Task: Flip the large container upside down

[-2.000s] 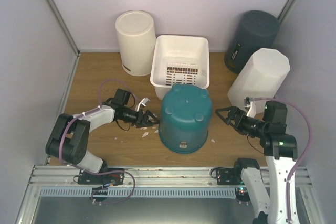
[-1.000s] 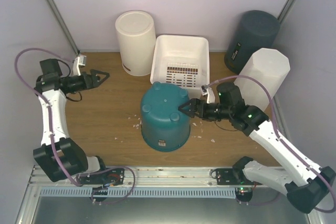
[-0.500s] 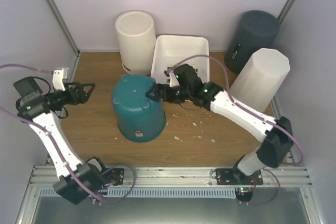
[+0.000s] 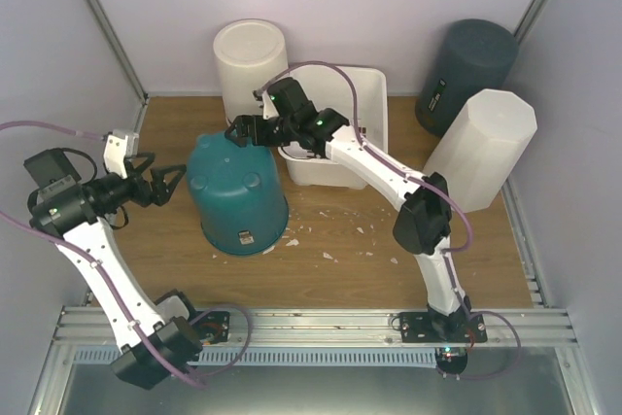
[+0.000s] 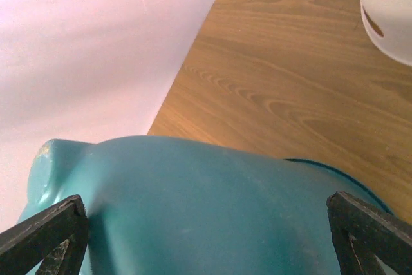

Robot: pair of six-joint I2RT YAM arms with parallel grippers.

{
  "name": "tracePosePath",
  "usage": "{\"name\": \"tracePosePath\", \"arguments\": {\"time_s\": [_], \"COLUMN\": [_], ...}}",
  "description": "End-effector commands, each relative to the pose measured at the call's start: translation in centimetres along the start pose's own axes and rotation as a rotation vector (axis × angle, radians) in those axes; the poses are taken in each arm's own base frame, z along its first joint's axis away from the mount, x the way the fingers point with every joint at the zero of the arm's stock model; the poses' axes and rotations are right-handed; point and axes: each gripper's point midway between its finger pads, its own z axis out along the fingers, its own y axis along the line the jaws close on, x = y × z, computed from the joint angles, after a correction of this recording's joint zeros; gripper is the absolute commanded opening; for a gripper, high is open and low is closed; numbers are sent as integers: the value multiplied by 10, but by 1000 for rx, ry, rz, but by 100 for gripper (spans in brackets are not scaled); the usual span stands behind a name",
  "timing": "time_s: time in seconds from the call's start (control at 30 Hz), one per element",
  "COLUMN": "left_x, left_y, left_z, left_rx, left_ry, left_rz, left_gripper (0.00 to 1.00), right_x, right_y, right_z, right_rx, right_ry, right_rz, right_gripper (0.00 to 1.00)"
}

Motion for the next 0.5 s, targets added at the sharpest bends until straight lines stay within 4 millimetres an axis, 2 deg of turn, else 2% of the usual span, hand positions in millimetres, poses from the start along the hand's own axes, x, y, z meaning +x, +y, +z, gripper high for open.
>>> {"name": "tracePosePath", "arguments": {"time_s": [0.0, 0.13, 0.23, 0.37, 0.47], "left_x": [-18, -38, -55, -68, -72], "left_y": [-47, -74, -104, -140, -136], "left_z": [-13, -21, -33, -54, -51], "left_rx": [115, 198, 338, 525, 429], "left_ry": [-70, -132, -236, -362, -322], "left_rz": [128, 158, 195, 223, 311], "left_gripper": [98, 99, 99, 99, 99], "right_x": [-13, -36, -47, -38, -22], "right_y": [-10, -13, -20, -47, -71], "right_z": [-10, -53, -89, -124, -141], "right_rx": [88, 198, 290, 352, 359], "right_ry": [-29, -122, -177, -202, -221], "right_rz": [-56, -124, -153, -99, 17], "right_gripper": [100, 100, 100, 100, 100]}}
